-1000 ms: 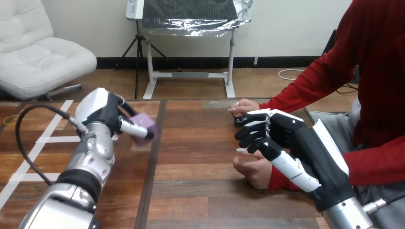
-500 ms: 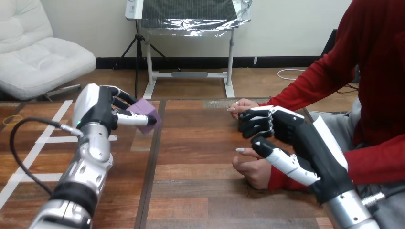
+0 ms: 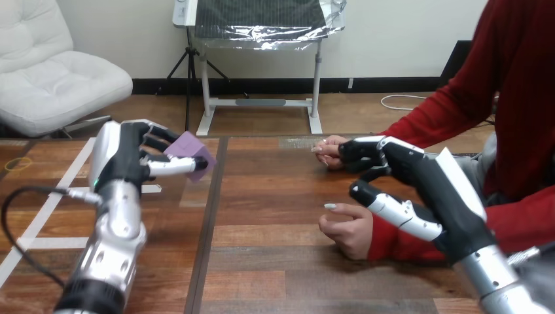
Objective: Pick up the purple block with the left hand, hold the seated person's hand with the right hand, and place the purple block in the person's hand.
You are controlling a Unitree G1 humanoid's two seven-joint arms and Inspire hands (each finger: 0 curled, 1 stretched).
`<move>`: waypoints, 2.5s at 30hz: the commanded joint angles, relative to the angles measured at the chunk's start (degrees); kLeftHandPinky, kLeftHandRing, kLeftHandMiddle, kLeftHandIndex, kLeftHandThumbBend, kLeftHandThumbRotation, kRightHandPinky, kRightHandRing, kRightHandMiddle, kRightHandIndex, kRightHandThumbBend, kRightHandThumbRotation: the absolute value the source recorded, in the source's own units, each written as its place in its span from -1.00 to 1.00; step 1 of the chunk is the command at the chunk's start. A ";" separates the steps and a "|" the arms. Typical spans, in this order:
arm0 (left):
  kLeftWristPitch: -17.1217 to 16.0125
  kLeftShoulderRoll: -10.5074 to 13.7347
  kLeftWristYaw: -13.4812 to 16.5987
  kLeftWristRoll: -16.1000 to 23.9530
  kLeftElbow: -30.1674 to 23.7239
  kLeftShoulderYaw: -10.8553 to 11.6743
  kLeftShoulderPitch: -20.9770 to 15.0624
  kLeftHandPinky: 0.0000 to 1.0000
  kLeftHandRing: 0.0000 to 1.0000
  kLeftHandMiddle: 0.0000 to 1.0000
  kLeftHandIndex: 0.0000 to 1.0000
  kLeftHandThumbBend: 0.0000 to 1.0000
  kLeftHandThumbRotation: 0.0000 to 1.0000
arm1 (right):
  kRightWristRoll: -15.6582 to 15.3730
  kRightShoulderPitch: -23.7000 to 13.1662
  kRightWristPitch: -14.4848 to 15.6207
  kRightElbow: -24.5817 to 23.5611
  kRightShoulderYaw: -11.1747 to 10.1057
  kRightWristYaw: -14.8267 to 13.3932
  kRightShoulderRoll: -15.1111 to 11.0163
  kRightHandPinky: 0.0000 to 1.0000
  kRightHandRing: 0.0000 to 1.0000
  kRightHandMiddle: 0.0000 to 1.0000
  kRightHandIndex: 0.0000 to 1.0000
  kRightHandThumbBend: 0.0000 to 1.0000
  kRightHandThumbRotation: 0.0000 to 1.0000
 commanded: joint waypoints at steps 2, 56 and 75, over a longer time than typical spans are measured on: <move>0.14 0.43 0.53 -1.09 -13.53 2.84 2.80 -0.36 -0.23 -0.14 -0.11 0.36 -1.00 | -1.98 -8.78 -0.37 2.12 -2.86 -1.90 -3.81 0.34 0.50 0.54 0.53 0.67 0.67; 1.99 -2.09 -1.97 -4.72 -29.95 6.84 12.43 -0.32 -0.22 -0.15 -0.10 0.27 -1.00 | -6.85 -25.88 -6.90 32.97 1.22 7.21 -19.39 0.27 0.55 0.63 0.64 0.97 0.35; 3.06 -2.56 -2.18 -4.18 -31.39 7.24 12.73 -0.32 -0.22 -0.15 -0.10 0.28 -1.00 | -9.70 -30.02 -4.57 38.08 4.61 13.10 -22.05 0.41 0.66 0.71 0.70 1.00 0.09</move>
